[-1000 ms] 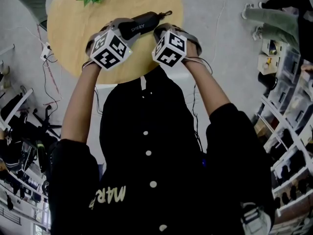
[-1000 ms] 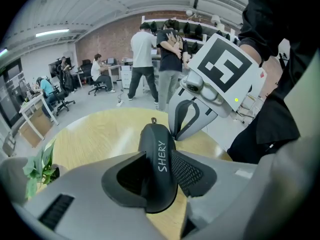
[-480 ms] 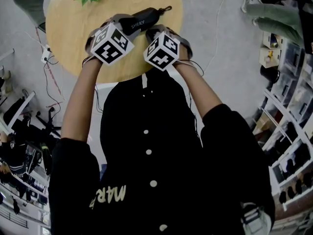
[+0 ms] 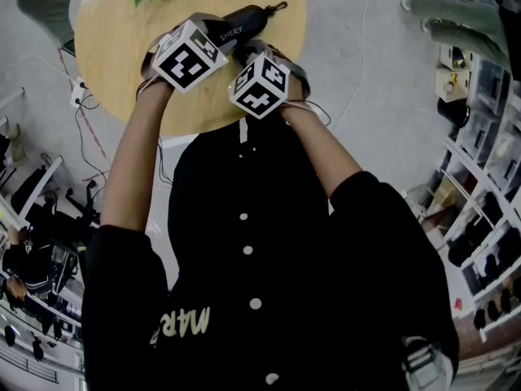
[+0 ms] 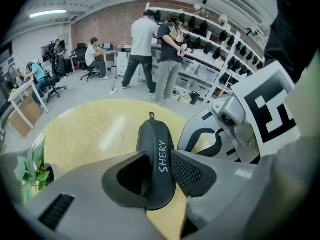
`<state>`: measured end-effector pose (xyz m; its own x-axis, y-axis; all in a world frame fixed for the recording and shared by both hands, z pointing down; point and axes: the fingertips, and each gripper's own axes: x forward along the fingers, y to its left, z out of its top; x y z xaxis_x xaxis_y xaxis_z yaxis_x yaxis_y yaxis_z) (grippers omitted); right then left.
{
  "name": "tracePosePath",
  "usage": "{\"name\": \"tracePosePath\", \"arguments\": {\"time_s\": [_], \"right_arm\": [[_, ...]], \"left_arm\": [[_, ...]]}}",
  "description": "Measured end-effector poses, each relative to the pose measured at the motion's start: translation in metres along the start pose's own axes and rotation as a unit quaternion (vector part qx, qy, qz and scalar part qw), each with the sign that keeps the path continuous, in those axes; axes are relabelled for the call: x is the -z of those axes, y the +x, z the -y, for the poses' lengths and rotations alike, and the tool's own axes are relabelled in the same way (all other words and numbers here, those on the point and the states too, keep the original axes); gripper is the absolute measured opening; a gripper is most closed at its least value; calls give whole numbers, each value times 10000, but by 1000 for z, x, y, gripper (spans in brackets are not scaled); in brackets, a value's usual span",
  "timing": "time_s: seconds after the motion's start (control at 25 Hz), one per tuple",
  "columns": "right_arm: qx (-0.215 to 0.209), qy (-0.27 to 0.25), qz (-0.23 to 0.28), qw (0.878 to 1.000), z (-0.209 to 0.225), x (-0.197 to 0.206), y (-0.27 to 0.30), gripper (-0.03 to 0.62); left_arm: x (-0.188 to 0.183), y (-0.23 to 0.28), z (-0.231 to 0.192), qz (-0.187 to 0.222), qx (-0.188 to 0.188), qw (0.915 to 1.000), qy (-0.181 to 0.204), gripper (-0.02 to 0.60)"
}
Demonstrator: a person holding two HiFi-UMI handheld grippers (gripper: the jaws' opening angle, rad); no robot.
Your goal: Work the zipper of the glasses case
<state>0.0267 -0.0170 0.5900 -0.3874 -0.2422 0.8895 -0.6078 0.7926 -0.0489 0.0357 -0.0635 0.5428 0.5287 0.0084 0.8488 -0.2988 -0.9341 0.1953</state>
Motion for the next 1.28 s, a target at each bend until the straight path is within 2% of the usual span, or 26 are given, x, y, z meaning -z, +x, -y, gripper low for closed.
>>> {"name": "tracePosePath", "arguments": {"time_s": [0.32,0.48,0.76,0.96,1.2,1.28], "right_arm": [[178,389,106,9990,-16,-12,6,6],[293,620,118,9976,-15,-13,7,6],[307,778,170,9964,-24,-20,5,6],[309,909,198,9952,-37,-32,12,8],[300,1062,248,9936,-40,-33,16,8],[340,1029,267,9938,-39,-33,16,9]], "left_arm": [[2,1,0,-340,388,9985,-156,149],[-8,-4,-17,-403,128,9990,137,147],[-8,-5,-17,-518,188,9983,171,146],[0,-3,-1,-580,621,9964,-39,146],[0,-1,1,-547,639,9965,-37,146],[-3,-3,-4,-517,466,9976,51,146]]}}
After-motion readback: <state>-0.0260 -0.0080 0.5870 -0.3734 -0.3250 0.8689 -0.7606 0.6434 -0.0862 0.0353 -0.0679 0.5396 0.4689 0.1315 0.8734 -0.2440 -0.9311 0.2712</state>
